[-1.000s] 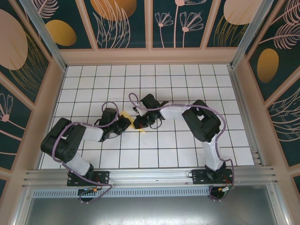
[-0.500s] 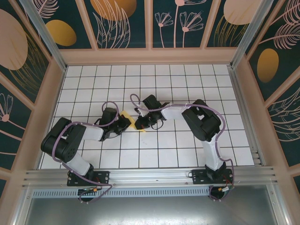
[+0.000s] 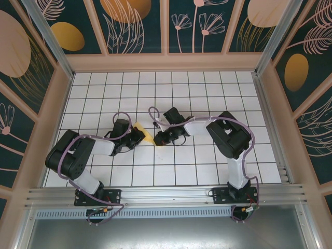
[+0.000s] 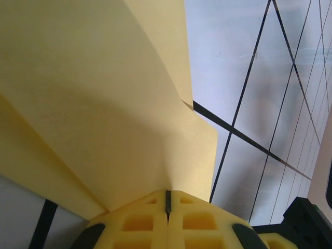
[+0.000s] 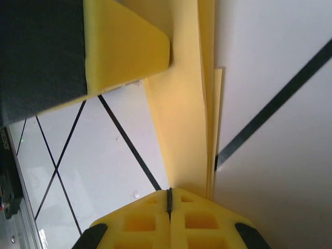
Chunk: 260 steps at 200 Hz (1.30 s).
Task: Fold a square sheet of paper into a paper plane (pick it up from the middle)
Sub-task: Fold the wing for the fifth time at the center of the table.
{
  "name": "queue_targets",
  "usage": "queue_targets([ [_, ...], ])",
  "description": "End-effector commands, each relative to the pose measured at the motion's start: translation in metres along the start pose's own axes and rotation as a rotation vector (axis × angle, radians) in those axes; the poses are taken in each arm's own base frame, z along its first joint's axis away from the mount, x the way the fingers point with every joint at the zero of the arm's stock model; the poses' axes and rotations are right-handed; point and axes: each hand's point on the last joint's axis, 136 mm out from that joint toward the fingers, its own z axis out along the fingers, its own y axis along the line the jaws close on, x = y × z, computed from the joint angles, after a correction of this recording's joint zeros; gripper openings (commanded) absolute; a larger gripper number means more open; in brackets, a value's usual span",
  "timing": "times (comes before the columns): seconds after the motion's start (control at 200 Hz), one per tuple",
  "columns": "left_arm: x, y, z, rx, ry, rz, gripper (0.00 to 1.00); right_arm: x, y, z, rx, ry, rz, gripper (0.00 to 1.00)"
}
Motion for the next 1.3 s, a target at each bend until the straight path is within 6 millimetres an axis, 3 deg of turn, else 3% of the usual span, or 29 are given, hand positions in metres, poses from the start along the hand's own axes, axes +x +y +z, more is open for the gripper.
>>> queue_targets([
  [0.0, 0.015, 0.108, -0.007, -0.399, -0.024, -0.081, 0.01, 0.071, -0.022, -0.005, 0.067, 0.192, 0.147, 0.00],
  [0.185, 0.015, 0.107, -0.007, -0.394, -0.027, -0.083, 0.00, 0.087, -0.029, -0.015, 0.095, 0.199, 0.177, 0.00],
  [0.305, 0.015, 0.104, -0.006, -0.376, -0.028, -0.079, 0.00, 0.088, -0.027, -0.021, 0.104, 0.184, 0.176, 0.00],
  [0.425, 0.015, 0.099, -0.005, -0.352, -0.018, -0.063, 0.00, 0.063, -0.014, -0.033, 0.090, 0.103, 0.124, 0.00],
  [0.46, 0.011, 0.086, -0.006, -0.306, -0.030, -0.047, 0.00, 0.052, -0.006, -0.037, 0.076, 0.069, 0.102, 0.00],
  [0.61, 0.009, 0.065, -0.005, -0.229, -0.014, 0.014, 0.03, 0.006, 0.020, -0.052, 0.029, -0.070, 0.026, 0.00],
  [0.731, 0.004, 0.050, -0.006, -0.193, -0.020, 0.055, 0.04, -0.021, 0.033, -0.043, -0.004, -0.114, -0.016, 0.00],
  [0.861, 0.002, 0.038, -0.006, -0.158, -0.016, 0.085, 0.05, -0.038, 0.024, -0.018, 0.011, -0.092, 0.000, 0.00],
  [1.056, -0.002, 0.024, -0.009, -0.122, -0.019, 0.129, 0.05, -0.037, 0.006, 0.004, 0.026, -0.050, 0.026, 0.00],
  [1.296, -0.007, -0.004, -0.010, -0.035, -0.027, 0.191, 0.07, -0.019, -0.002, 0.010, 0.027, -0.003, 0.042, 0.00],
])
